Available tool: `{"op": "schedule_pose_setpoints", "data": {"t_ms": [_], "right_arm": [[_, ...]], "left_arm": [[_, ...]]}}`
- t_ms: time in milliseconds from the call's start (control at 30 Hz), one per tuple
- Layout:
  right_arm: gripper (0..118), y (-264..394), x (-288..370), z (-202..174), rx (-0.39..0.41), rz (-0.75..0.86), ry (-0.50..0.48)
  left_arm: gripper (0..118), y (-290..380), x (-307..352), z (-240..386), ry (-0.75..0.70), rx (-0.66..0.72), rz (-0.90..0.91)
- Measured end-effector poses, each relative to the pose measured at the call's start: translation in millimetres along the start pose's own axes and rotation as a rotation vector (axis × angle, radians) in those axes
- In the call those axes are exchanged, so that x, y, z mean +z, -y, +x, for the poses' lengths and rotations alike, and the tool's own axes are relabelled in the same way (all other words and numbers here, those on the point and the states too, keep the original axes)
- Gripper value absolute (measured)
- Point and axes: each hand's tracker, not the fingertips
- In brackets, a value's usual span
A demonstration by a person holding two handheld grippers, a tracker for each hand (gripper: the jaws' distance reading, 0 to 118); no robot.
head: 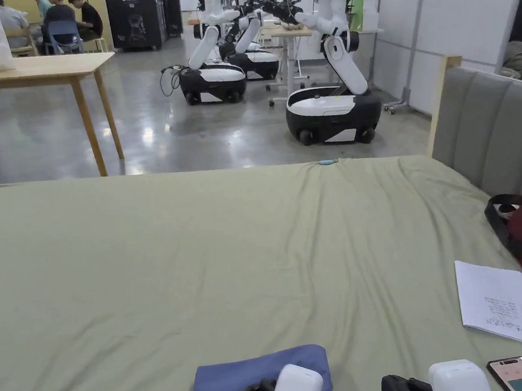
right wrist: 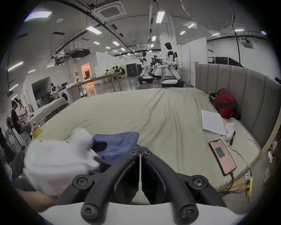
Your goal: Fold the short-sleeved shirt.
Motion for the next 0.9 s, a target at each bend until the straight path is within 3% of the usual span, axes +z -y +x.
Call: {"op": "schedule_pose_setpoints", "data": {"t_ms": [133, 233, 267, 300, 333, 600, 767, 900], "right_arm": [[3, 1, -1, 0, -0.014, 0.000, -0.013], [3, 3, -2, 0, -0.022, -0.004, -0.022], [3, 3, -2, 0, -0.027, -0.008, -0.026], [3, 3, -3, 0, -0.031, -0.014, -0.030], [3, 3, -4, 0, -0.033, -0.016, -0.033], [3, 4, -10, 0, -0.046, -0.051, -0.032], [3, 5, -12, 2, -0.055, -0.070, -0.024], [3, 1, -27, -4, -0.073, -0.080, -0.058]], "left_arm": [[110, -30, 47, -42, 0.042, 0.189, 0.117], [104, -36, 51, -81, -0.028, 0.283, 0.051], [87, -31, 47, -88, -0.062, 0.300, 0.019], [56, -29, 36, -94, -0.076, 0.312, -0.016], [14, -26, 28, -94, -0.079, 0.309, -0.070], [11, 7, -20, -12, 0.196, 0.274, -0.211], [11, 22, -35, -14, 0.162, 0.334, -0.215], [11, -4, 18, -32, 0.132, 0.315, -0.091]]}}
